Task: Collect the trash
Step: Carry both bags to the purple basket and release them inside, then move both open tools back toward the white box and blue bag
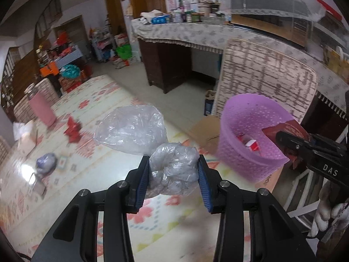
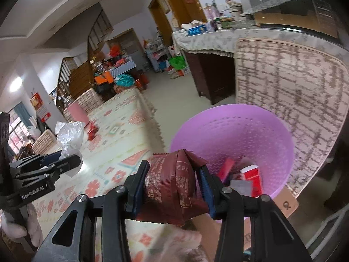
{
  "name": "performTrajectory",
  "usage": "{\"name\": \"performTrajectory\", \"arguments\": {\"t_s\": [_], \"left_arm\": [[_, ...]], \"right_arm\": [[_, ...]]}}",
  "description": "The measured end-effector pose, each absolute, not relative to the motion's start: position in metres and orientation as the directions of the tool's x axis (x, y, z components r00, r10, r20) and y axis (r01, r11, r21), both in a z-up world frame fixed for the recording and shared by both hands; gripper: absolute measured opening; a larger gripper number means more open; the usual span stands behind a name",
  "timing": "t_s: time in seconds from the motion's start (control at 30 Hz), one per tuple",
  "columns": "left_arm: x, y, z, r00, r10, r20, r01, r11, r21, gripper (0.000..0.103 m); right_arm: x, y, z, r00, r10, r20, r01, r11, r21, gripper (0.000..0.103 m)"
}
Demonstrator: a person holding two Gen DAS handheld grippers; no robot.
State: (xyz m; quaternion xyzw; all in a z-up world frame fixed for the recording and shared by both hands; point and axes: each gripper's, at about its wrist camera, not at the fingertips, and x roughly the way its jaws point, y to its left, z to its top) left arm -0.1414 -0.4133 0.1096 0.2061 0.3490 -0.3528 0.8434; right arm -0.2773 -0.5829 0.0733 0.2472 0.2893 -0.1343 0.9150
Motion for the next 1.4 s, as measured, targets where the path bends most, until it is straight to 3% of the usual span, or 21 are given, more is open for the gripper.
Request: {"name": "performTrajectory", "arguments": {"t_s": [0.23, 0.67, 0.83, 1.07, 1.2, 1.4], "left_arm": [[-0.143, -0.454, 0.109, 0.452, -0.481, -0.751, 0.781, 0.62, 0.072, 0.04], [-0.128, -0.538, 0.124, 0.279, -0.579, -0.766, 0.846, 0.526, -0.089, 0.04], [-0.129, -0.555, 0.121, 0.194, -0.613, -0.766, 0.869, 0.469, -0.155, 0.066], [-0.137, -0.523, 0.118, 0.213, -0.594, -0.776, 0.861, 0.49, -0.138, 0.071], [-0.137, -0.482, 0.119, 0.253, -0.606, -0.754, 0.832, 0.534, -0.149, 0.083], [-0.126, -0.41, 0.113, 0.257, -0.609, -0.75, 0.761, 0.606, -0.231, 0.083]], "right_arm": [[-0.283, -0.615, 0.07, 0.786, -0.137, -0.604, 0.436, 0.814, 0.383, 0.049], [-0.285, -0.667, 0.064, 0.768, -0.193, -0.61, 0.516, 0.751, 0.412, 0.049], [-0.282, -0.677, 0.06, 0.769, -0.2, -0.607, 0.534, 0.724, 0.437, 0.057], [-0.289, -0.669, 0.06, 0.778, -0.185, -0.601, 0.526, 0.714, 0.461, 0.062], [-0.292, -0.65, 0.063, 0.784, -0.175, -0.596, 0.501, 0.744, 0.441, 0.069], [-0.282, -0.618, 0.066, 0.787, -0.106, -0.607, 0.451, 0.771, 0.45, 0.069]]}}
